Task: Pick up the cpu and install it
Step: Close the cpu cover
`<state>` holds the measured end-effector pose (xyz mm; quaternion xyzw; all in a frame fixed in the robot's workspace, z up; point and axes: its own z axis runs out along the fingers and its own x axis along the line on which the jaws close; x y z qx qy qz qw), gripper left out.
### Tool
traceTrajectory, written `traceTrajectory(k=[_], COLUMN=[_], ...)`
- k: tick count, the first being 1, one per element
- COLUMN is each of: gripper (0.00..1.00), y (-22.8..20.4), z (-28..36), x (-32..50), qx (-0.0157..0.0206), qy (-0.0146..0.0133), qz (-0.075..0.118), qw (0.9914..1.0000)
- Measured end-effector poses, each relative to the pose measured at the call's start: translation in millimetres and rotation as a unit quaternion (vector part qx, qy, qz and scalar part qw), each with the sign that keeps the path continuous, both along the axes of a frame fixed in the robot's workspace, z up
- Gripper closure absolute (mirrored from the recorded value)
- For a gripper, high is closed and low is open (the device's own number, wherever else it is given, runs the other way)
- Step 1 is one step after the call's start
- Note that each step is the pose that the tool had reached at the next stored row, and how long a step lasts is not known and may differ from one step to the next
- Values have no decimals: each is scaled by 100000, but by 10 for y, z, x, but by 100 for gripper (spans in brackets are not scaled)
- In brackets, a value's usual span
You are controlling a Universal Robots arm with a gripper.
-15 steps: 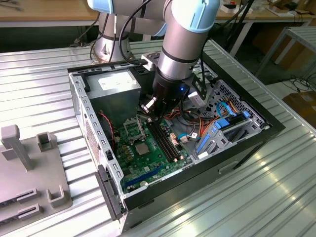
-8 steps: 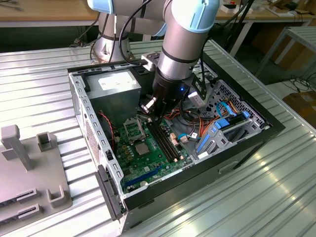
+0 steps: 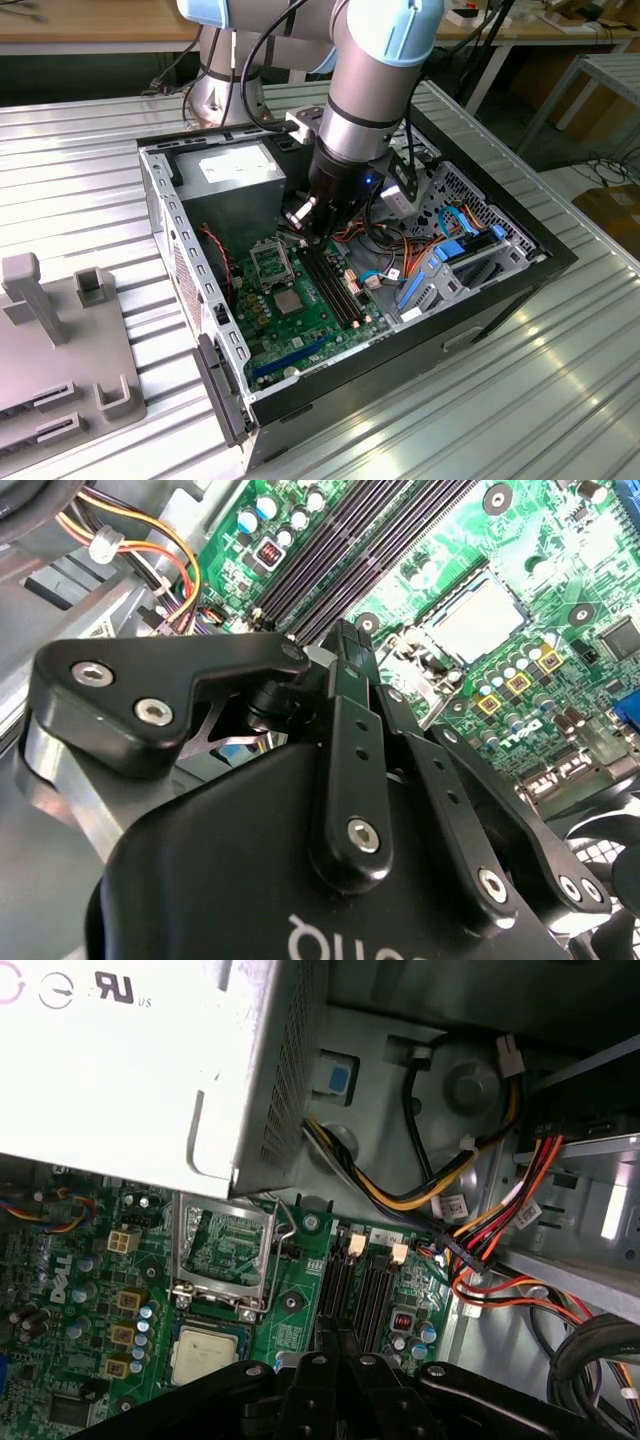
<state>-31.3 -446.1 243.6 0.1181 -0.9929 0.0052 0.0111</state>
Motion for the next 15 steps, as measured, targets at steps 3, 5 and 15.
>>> traceTrajectory(k=[3,5,15], gripper=[89,89,89], y=[9,32,131], z=[-2,-5,-141], x=[0,-1,-11], qx=[-5,-13,244], qy=[2,4,-27], qz=[731,1523,8494], qw=[99997,99988,99638])
